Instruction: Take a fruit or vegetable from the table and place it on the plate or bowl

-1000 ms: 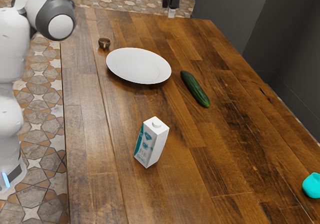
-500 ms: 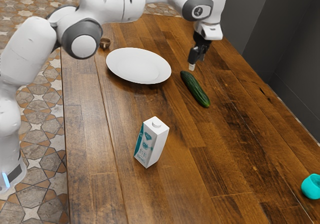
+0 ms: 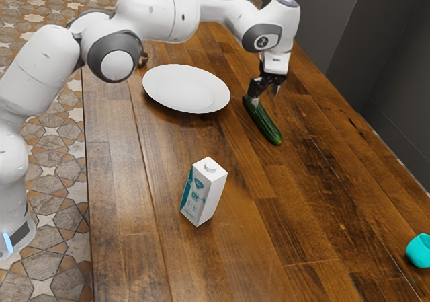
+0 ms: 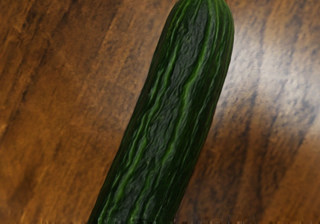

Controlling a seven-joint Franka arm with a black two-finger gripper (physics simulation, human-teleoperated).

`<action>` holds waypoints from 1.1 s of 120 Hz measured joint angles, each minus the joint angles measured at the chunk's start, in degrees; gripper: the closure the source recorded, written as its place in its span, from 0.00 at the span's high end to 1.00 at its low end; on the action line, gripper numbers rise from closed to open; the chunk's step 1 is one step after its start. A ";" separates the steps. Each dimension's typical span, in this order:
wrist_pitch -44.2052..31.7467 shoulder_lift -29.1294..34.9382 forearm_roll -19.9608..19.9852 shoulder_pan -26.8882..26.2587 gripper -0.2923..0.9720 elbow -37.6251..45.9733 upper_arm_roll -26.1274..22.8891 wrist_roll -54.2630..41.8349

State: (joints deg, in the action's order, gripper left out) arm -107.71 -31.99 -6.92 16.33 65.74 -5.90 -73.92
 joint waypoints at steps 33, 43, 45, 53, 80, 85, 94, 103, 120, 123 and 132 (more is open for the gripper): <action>-0.02 -2.53 -0.33 0.48 0.77 0.11 0.08 -4.15; 0.05 -3.84 -0.35 0.76 0.77 0.11 0.09 -5.06; 0.05 -4.07 -0.35 0.82 0.77 0.11 0.10 -5.22; 0.02 -4.79 -0.36 1.01 0.77 0.12 0.10 -5.81; -0.40 -5.80 -0.30 1.24 0.77 0.05 0.10 -7.17; -0.62 -5.90 -0.30 1.24 0.77 0.07 0.10 -7.34; -0.97 -6.03 -0.29 1.25 0.76 0.04 0.10 -7.63; -1.39 -6.21 -0.29 1.25 0.72 0.03 0.10 -7.90; -2.67 -6.77 -0.25 1.25 0.56 0.02 0.02 -8.43; -2.98 -6.95 -0.24 1.28 0.54 0.03 0.02 -8.51; -3.73 -7.18 -0.15 1.32 0.47 0.03 0.01 -8.74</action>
State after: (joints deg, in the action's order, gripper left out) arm -111.44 -39.18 -7.07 17.65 65.77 -5.88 -82.65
